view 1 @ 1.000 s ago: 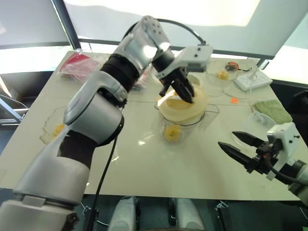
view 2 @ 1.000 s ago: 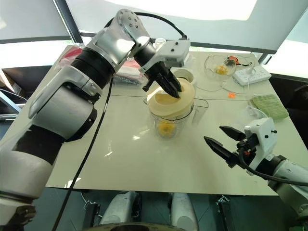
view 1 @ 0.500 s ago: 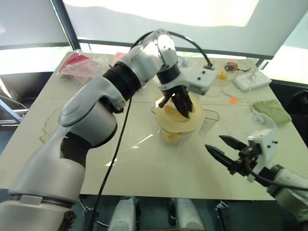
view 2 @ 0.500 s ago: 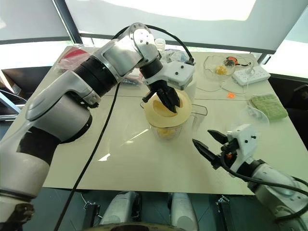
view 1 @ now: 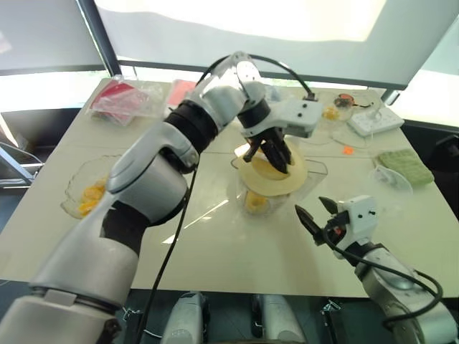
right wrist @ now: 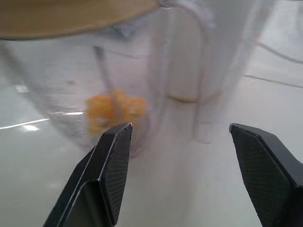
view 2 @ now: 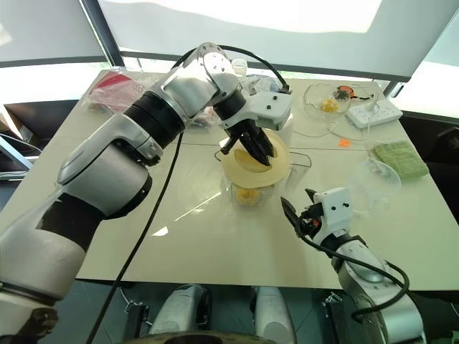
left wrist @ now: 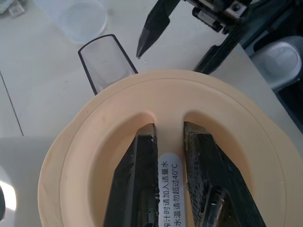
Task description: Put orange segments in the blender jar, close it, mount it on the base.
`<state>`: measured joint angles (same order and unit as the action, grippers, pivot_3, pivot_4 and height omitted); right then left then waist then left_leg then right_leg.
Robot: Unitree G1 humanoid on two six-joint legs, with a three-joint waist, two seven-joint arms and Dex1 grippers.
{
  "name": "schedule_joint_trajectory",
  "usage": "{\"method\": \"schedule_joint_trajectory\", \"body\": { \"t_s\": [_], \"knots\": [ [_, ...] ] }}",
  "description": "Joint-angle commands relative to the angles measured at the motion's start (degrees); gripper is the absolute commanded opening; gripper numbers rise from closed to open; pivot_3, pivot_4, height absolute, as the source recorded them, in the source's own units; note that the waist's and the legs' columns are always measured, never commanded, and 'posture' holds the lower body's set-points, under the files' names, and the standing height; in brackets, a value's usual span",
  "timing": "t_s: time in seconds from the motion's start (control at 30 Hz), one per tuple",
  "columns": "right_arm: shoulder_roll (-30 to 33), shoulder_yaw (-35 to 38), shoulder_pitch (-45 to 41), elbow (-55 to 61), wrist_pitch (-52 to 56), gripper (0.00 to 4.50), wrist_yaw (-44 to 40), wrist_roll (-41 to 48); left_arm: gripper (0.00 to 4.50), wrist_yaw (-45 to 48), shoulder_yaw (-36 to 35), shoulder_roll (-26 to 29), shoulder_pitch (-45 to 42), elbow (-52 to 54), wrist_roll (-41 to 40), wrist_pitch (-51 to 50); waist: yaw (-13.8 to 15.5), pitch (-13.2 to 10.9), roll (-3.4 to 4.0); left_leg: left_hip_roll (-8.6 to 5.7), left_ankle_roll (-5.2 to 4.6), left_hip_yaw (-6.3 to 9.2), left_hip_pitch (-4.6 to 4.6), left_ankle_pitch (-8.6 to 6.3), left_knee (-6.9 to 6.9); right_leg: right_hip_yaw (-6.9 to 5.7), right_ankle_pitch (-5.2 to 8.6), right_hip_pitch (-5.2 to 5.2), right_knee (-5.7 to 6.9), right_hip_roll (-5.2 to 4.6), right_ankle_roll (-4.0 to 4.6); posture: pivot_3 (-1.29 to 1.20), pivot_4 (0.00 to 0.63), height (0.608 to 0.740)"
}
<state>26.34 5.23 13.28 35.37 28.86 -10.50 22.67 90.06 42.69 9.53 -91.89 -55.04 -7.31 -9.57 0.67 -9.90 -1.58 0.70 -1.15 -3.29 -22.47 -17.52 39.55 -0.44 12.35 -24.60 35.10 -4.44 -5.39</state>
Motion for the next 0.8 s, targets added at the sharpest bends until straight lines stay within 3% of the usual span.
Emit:
{"method": "schedule_joint_trajectory", "body": {
  "t_s": [0.03,0.57,0.67,0.77,0.8],
  "knots": [
    [-2.6,-1.2,-2.2,-2.9,-5.3,3.41,2.2,-5.9,0.21,2.3,-0.3,-1.3,2.9,-1.3,5.4,-0.7,0.0,0.0,0.02,0.0,0.0,0.01,0.0,0.0,0.01,0.0,0.0,0.0,0.0,0.0,0.0,0.0,0.15,0.74],
    [-9.3,-3.2,-13.0,-18.4,-15.2,3.41,2.6,-15.8,0.21,2.4,-4.9,-2.6,6.8,1.4,10.9,-1.1,0.0,0.3,0.23,-0.03,0.0,0.1,0.01,0.0,0.09,-0.02,0.0,0.12,0.02,0.0,0.0,0.0,0.15,0.74],
    [-9.5,-2.5,-13.7,-20.9,-16.4,2.51,2.4,-16.6,0.21,2.4,-4.8,-2.4,7.8,2.7,10.8,-2.4,0.0,0.3,0.25,-0.04,0.0,0.11,0.01,0.0,0.09,-0.03,0.0,0.13,0.02,0.0,0.0,0.0,0.15,0.74],
    [-9.4,-2.2,-13.9,-21.7,-16.9,1.08,2.2,-16.9,0.21,2.4,-4.5,-1.8,9.0,4.4,10.5,-3.8,-0.1,0.5,0.46,-0.04,-0.01,0.11,0.03,0.0,0.09,-0.02,0.0,0.15,0.02,0.0,0.0,0.0,0.15,0.74],
    [-9.3,-2.1,-14.1,-21.8,-16.9,0.97,2.2,-17.0,0.21,2.4,-4.5,-1.5,9.4,5.2,10.3,-4.6,0.0,0.6,0.56,-0.04,-0.01,0.12,0.09,0.0,0.09,-0.02,0.0,0.22,0.02,0.0,0.0,0.0,0.15,0.74]
  ]
}}
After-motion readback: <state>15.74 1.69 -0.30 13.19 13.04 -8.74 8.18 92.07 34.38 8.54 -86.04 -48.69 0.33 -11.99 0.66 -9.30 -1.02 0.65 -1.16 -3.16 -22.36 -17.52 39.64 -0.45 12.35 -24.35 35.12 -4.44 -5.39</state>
